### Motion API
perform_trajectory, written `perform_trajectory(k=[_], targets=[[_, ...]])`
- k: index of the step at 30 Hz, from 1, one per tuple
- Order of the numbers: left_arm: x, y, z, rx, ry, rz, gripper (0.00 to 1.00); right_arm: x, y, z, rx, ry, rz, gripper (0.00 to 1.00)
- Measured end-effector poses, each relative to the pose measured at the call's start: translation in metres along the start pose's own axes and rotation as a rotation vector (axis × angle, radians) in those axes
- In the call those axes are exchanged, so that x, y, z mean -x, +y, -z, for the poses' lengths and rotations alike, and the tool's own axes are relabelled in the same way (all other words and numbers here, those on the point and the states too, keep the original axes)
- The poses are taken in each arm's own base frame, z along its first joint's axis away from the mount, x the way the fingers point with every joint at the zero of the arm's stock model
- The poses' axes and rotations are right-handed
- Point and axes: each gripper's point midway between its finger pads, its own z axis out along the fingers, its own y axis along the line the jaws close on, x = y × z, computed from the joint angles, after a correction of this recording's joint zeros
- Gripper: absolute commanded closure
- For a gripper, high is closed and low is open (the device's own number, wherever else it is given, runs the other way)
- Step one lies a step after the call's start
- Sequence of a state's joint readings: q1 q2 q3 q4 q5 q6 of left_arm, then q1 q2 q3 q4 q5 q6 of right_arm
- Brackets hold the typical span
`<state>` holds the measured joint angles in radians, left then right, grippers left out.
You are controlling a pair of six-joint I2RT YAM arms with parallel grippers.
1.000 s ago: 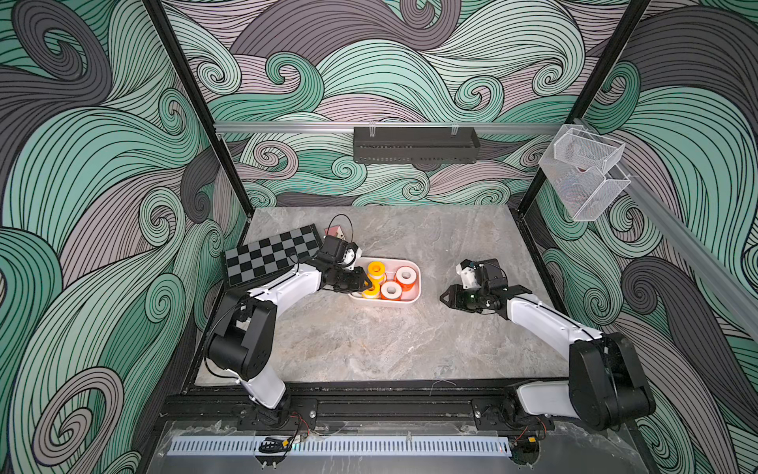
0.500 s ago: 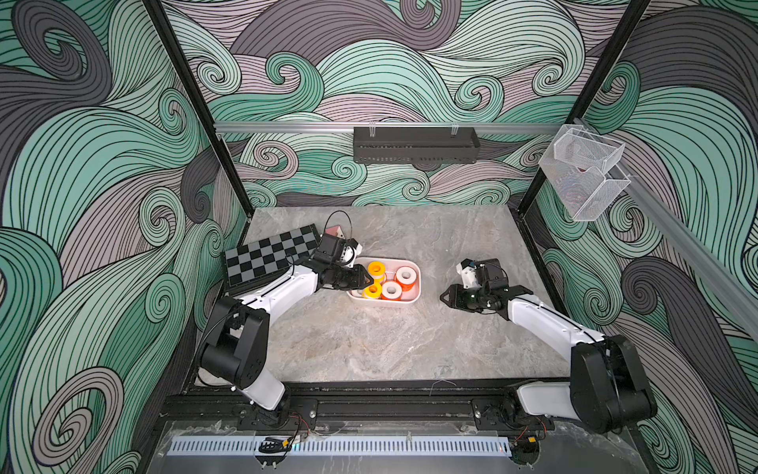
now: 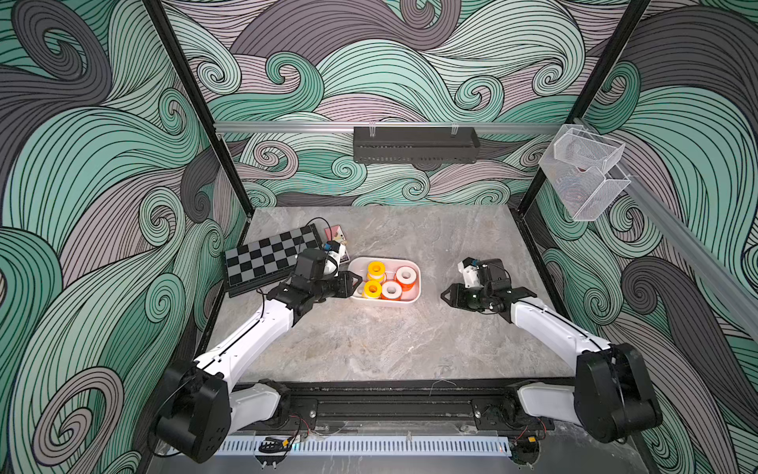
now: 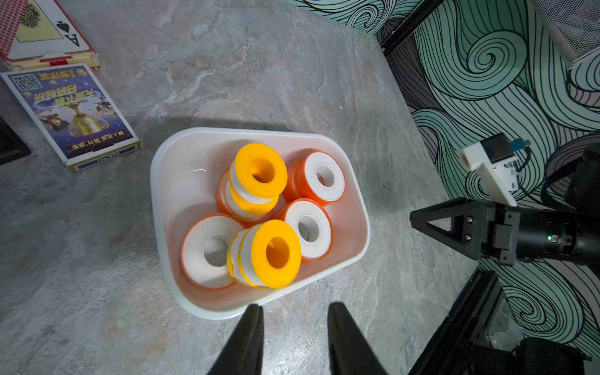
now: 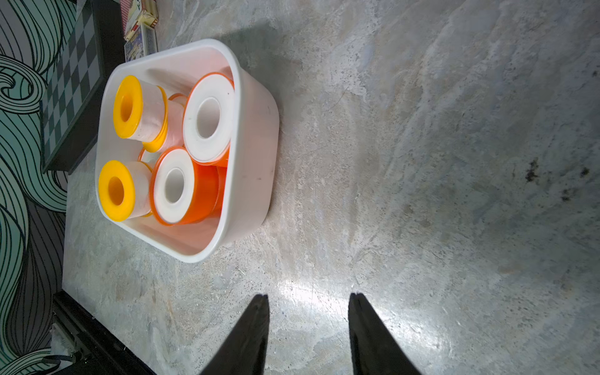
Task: Put the sealing tape into the storage box
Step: Reset both arms
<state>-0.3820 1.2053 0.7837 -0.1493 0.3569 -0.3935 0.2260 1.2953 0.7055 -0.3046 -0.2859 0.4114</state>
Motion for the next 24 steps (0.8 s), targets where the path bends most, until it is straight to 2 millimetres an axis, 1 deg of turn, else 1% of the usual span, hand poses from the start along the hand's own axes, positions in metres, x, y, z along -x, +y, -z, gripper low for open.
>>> perform_trajectory(k=[2, 3, 5, 7, 9, 10, 11, 12, 13, 15, 17, 19, 21, 24], targets=[[-0.003, 0.003, -0.001, 0.014, 0.009, 0.005, 0.66, 0.001, 0.000, 0.001, 0.001, -0.008, 0.004, 0.56], [-0.004, 0.005, 0.000, 0.023, 0.001, 0.003, 0.64, 0.001, 0.001, 0.003, 0.001, -0.014, 0.006, 0.55], [-0.009, 0.013, 0.008, 0.058, -0.035, -0.007, 0.56, 0.003, 0.000, 0.006, -0.004, -0.036, 0.015, 0.54], [-0.017, 0.025, 0.024, 0.116, -0.109, -0.023, 0.49, 0.006, -0.001, 0.010, -0.015, -0.068, 0.027, 0.52], [-0.018, 0.037, 0.043, 0.186, -0.192, -0.039, 0.44, 0.009, -0.005, 0.014, -0.039, -0.108, 0.040, 0.49], [-0.014, 0.043, 0.053, 0.229, -0.239, -0.045, 0.42, 0.011, -0.009, 0.017, -0.061, -0.132, 0.050, 0.46], [-0.009, 0.049, 0.062, 0.272, -0.285, -0.047, 0.33, 0.012, -0.013, 0.019, -0.082, -0.153, 0.059, 0.44], [-0.002, 0.056, 0.073, 0.329, -0.341, -0.054, 0.19, 0.015, -0.017, 0.023, -0.109, -0.183, 0.070, 0.38], [0.004, 0.061, 0.083, 0.375, -0.390, -0.053, 0.03, 0.017, -0.021, 0.026, -0.134, -0.214, 0.081, 0.30], [0.013, 0.076, 0.100, 0.474, -0.484, -0.051, 0.01, 0.024, -0.029, 0.036, -0.184, -0.292, 0.107, 0.01], [0.012, 0.093, 0.110, 0.572, -0.546, -0.052, 0.01, 0.031, -0.037, 0.046, -0.232, -0.383, 0.146, 0.01], [0.002, 0.112, 0.114, 0.666, -0.569, -0.077, 0.01, 0.035, -0.047, 0.053, -0.275, -0.456, 0.153, 0.01], [-0.006, 0.124, 0.112, 0.724, -0.573, -0.124, 0.01, 0.040, -0.058, 0.059, -0.312, -0.515, 0.138, 0.01], [-0.023, 0.142, 0.104, 0.788, -0.556, -0.195, 0.01, 0.049, -0.077, 0.069, -0.371, -0.595, 0.116, 0.01]])
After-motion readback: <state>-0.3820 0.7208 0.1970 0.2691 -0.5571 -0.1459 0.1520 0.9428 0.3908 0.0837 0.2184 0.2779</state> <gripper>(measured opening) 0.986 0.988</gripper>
